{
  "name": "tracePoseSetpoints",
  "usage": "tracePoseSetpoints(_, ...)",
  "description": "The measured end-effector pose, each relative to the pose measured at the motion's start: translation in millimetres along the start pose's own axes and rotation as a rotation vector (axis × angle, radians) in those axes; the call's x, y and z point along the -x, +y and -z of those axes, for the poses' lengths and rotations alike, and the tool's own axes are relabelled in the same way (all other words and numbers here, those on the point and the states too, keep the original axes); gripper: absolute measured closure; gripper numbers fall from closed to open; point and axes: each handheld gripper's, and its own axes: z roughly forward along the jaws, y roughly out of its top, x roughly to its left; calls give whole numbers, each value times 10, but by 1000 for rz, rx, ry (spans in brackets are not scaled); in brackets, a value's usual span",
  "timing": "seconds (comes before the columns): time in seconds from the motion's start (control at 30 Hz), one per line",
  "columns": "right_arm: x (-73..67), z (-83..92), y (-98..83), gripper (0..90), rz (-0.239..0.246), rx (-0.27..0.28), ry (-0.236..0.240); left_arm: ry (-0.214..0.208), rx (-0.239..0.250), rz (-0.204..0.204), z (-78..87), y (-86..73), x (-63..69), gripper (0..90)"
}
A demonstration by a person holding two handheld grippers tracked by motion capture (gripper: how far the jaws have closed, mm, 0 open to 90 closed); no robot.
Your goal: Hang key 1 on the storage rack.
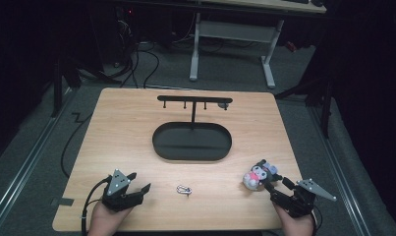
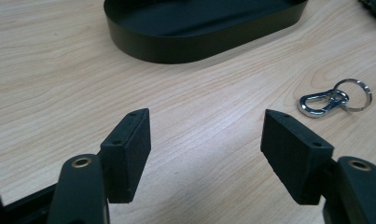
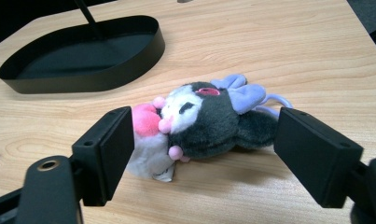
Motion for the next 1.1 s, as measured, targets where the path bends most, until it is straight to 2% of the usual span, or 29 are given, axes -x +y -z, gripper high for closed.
tracePoseSetpoints(0.07,13,-9,-12,230,6,-9,0,-5,7,12,1,10,-16,341)
tracePoseSetpoints(0.2,29,-11,-34,259,20,-21,-6,-3,7,7,-7,26,-25,344)
tracePoseSetpoints(0.33,36,6,-69,273,110,-12,-43,-6,7,21,-31,36,-70,347)
tracePoseSetpoints(0.47,28,1,-90,303,142,-28,-65,-7,6,31,-63,47,-99,347)
tracePoseSetpoints(0.5,28,3,-96,352,157,-24,-68,-8,6,30,-72,53,-99,347)
tracePoseSetpoints(0.53,10,28,-118,433,208,-4,-76,-7,5,29,-77,56,-99,347)
tracePoseSetpoints(0.57,6,40,-125,453,223,-3,-84,-7,5,29,-85,58,-96,345)
tracePoseSetpoints(0.67,23,67,-136,547,203,-26,-98,-5,4,27,-108,63,-89,344)
tracePoseSetpoints(0.7,23,67,-136,547,203,-26,-98,-7,4,28,-116,64,-86,344)
tracePoseSetpoints(0.77,49,91,-130,656,177,-36,-93,-12,0,25,-130,64,-80,343)
tracePoseSetpoints(0.8,86,101,-114,825,149,-46,-83,-15,-2,22,-140,62,-72,343)
tracePoseSetpoints(0.83,86,101,-114,825,149,-46,-83,-15,-2,22,-140,62,-72,343)
tracePoseSetpoints(0.87,98,102,-112,881,137,-49,-80,-16,-6,18,-144,58,-69,343)
tracePoseSetpoints(1.0,183,-6,-86,900,120,-91,-99,-14,-7,17,-118,40,-76,343)
tracePoseSetpoints(1.1,207,-76,-73,900,115,-108,-96,-6,-8,23,-82,14,-93,343)
